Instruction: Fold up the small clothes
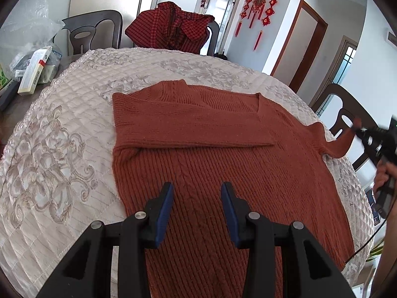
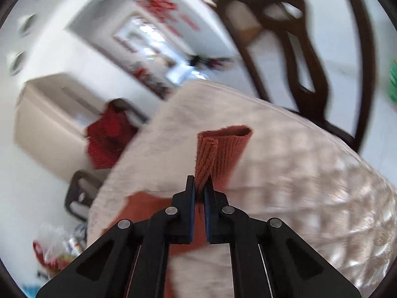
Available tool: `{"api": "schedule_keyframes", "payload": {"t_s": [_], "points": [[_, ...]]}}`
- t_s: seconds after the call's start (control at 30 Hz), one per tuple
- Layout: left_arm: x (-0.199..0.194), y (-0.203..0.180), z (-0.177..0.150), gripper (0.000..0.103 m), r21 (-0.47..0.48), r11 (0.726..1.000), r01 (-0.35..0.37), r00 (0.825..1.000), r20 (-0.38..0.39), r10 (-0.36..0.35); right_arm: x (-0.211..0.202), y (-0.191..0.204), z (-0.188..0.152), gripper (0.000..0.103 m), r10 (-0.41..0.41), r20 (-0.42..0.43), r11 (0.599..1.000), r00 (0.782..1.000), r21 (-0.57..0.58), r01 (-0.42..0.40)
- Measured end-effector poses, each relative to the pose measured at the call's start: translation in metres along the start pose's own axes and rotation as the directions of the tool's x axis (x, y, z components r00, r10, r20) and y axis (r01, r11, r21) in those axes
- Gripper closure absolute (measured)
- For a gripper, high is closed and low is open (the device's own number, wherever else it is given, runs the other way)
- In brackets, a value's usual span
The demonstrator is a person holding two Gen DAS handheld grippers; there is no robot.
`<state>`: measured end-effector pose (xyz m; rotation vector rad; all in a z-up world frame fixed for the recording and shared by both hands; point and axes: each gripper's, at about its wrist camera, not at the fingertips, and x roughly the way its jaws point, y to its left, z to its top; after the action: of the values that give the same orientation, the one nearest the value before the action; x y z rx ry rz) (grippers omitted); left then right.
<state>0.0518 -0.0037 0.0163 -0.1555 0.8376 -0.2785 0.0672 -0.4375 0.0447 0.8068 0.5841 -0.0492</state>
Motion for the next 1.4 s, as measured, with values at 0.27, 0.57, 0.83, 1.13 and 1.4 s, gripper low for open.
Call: {"api": "schedule_keyframes", "payload": {"t_s": [0.27,0.57,0.83,1.13,1.4], "points": [[-0.020,0.000,0.008,0.061,-0.001,1.000,-0.004,0.999,0.053,0.004,0.037,0.131,-0.050,0.097,0.232,-0.228,0.908,0.946,-0.298,-0.294],[-0.033,0.013,0.012,0.061,-0.044,0.999,-0.019,0.998,0.067,0.022,0.125,0.159,-0.141,0.097,0.156,-0.572,0.837,0.805,-0.356,-0.415],[-0.016,0.002,0.049,0.061,-0.040,0.995,0.088,0.995,0.044,-0.086,0.070,0.137,-0.125,0.088,0.261,-0.498,0.814,0.827,-0.347,-0.466],[0.075,-0.026,0.086,0.071,-0.030,0.987,0.159,0.978,-0.129,-0.161,0.056,0.091,-0.110,0.088,0.166,-0.426,0.880,0.889,-0.343,-0.328],[0.058,-0.051,0.097,0.098,0.074,0.976,0.204,0.976,-0.088,-0.197,0.061,0.074,-0.103,0.088,0.142,-0.403,0.898,0.904,-0.331,-0.289]]}}
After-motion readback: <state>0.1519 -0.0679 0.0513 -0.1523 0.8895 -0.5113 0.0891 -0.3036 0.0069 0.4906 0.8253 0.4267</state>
